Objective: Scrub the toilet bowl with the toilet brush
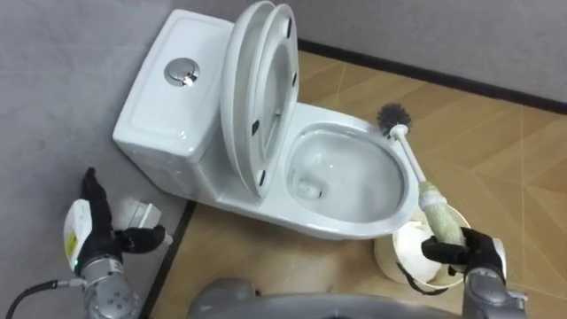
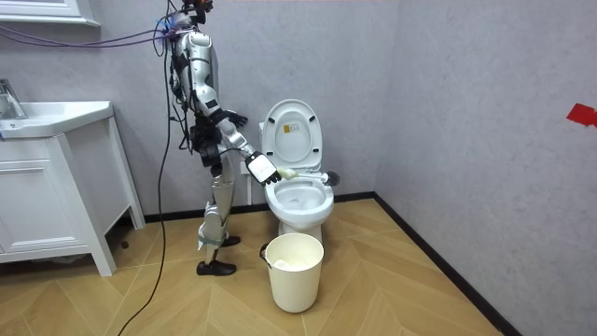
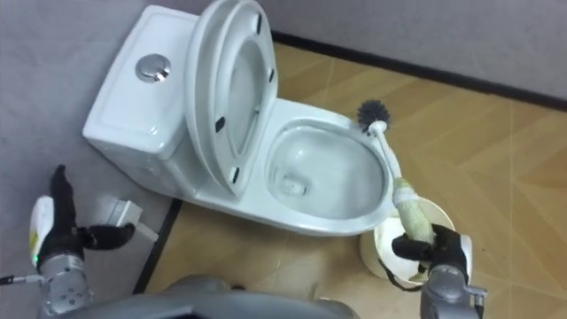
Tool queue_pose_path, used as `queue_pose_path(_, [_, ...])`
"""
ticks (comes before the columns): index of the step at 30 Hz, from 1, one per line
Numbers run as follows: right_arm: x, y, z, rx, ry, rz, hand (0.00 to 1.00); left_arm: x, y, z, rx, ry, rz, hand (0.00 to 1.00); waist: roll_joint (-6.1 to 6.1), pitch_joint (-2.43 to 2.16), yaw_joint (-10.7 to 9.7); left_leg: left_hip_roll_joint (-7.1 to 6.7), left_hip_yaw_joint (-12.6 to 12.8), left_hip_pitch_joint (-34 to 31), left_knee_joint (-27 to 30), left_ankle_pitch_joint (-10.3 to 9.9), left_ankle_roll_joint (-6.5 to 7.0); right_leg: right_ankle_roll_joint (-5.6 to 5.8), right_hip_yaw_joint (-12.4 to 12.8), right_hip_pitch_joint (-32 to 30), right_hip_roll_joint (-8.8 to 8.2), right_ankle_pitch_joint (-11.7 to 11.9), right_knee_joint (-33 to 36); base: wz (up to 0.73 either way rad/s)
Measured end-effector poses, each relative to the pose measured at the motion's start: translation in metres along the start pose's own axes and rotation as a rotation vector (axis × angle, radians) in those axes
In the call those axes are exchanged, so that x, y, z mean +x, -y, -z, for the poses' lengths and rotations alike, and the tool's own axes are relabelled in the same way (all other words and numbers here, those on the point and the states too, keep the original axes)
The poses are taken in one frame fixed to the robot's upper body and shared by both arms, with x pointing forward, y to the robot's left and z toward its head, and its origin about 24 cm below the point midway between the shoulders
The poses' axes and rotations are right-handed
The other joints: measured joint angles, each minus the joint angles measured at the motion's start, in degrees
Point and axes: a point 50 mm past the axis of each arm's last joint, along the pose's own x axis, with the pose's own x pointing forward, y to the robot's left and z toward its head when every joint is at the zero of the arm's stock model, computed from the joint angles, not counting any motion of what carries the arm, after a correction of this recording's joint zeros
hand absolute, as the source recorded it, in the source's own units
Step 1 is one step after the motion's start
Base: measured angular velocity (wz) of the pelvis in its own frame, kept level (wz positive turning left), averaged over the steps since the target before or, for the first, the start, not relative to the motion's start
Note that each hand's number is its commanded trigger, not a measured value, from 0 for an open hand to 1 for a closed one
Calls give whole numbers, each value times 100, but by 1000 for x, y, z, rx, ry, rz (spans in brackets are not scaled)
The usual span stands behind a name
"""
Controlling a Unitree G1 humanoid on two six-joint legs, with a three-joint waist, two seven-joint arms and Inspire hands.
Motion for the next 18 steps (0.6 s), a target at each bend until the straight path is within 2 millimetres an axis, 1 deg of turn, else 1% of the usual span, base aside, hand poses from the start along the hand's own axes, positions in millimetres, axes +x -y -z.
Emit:
queue_pose_path(2, [0, -3, 0, -24, 5, -17, 100, 1, -3, -10, -10, 46, -13, 0, -32, 5, 86, -20, -28, 1, 6, 2, -2, -2, -43, 51, 7, 0, -5, 15])
queue_pose_path(3, [0, -5, 1, -33, 2, -28, 100, 2, -4, -16, -13, 76, -19, 0, -47, 3, 107, -47, -119, 6, 32, 2, -2, -2, -103, 100, 2, 0, -10, 26])
queue_pose_path(4, [0, -5, 2, -39, 0, -33, 100, 3, -4, -20, -11, 95, -23, 0, -51, 5, 107, -61, -151, 6, 54, 2, -2, 1, -130, 131, -2, -1, -13, 28])
queue_pose_path(5, [-1, -6, 3, -48, -4, -38, 100, 4, -6, -27, -15, 128, -32, 0, -47, 10, 153, -64, -198, 13, 72, 2, -2, 3, -141, 167, -4, -2, -14, 23])
queue_pose_path(7, [-1, -7, 6, -58, -11, -51, 100, 5, -9, -37, -19, 176, -45, 0, -25, 27, 164, -62, -250, 26, 76, 1, -2, 4, -135, 168, -5, -2, -14, 17])
queue_pose_path(9, [-2, -10, 9, -81, -17, -76, 100, 6, -11, -46, -17, 229, -61, 0, 26, 30, 218, -71, -289, 29, 69, 0, -2, 4, -134, 171, -3, -2, -12, 9])
queue_pose_path(11, [-2, -13, 9, -116, -12, -100, 100, 7, -13, -53, -28, 259, -74, 0, 60, 37, 228, -75, -305, 9, 71, -1, -4, 4, -141, 160, 1, -2, -12, 2])
queue_pose_path(14, [-3, -18, 13, -170, -17, -136, 100, 11, -13, -61, -36, 302, -81, 0, 97, 28, 237, -85, -323, -51, 76, 0, -6, 4, -160, 135, 9, -2, -8, 3])
queue_pose_path(18, [-6, -24, 21, -188, -47, -175, 100, 11, -16, -74, -15, 372, -109, 0, 101, 29, 222, -86, -325, -87, 92, 4, -10, 4, -158, 95, 3, -2, -11, 1])
